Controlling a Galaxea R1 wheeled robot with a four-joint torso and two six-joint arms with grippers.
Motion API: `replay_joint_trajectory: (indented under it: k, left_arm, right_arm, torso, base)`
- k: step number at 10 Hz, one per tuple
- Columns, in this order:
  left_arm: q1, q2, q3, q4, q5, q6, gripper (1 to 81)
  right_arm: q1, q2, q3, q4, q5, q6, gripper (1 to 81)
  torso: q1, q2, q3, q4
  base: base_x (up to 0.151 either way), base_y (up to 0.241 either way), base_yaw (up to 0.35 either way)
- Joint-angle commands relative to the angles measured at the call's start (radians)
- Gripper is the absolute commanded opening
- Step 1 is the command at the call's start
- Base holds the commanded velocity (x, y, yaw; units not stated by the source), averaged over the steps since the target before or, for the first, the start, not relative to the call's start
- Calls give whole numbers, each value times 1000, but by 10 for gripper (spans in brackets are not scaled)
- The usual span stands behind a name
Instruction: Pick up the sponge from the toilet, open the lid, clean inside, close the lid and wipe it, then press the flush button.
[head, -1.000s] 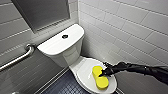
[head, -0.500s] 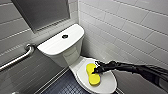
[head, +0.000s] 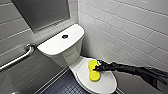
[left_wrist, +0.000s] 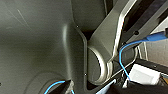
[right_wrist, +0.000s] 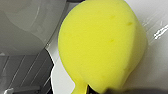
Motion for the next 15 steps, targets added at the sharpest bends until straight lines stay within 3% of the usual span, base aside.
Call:
replay_joint_trajectory:
  k: [1,5,8,15]
  left_arm:
    - [24,-13,20,6,74,1,811]
    - [24,-9,21,14,74,1,811]
    - [24,-9,21,15,74,2,811]
    - [25,-9,24,17,74,4,811]
  right_arm:
    - [31,-26,31,-5,30,6,10]
    - [-54,-293,275,-5,104,78,10]
    - [-212,-403,315,-7,203,79,10]
    - [-538,-842,559,-10,442,74,10]
  torso:
    - [0,0,0,0]
    - [0,0,0,0]
    - [0,0,0,0]
    - [0,0,0,0]
  base:
    - [0,0,0]
    - [0,0,0]
    - [0,0,0]
    - [0,0,0]
